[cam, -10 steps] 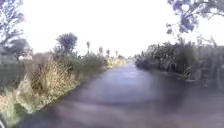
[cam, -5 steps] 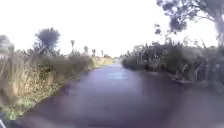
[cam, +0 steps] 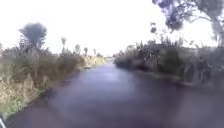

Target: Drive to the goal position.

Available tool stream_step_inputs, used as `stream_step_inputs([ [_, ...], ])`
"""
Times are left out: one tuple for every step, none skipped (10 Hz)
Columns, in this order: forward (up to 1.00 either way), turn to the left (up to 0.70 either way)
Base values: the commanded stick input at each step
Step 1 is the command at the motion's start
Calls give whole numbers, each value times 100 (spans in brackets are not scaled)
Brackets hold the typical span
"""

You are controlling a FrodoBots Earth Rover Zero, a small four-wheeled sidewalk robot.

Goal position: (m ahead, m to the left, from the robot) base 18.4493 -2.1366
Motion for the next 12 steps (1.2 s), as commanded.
stream_step_inputs([
  [97, 0],
  [97, 0],
  [97, 0],
  [98, 0],
  [98, 0],
  [97, 0],
  [97, 0],
  [97, 0],
  [97, 0],
  [97, 0],
  [98, 0],
  [98, 0],
])
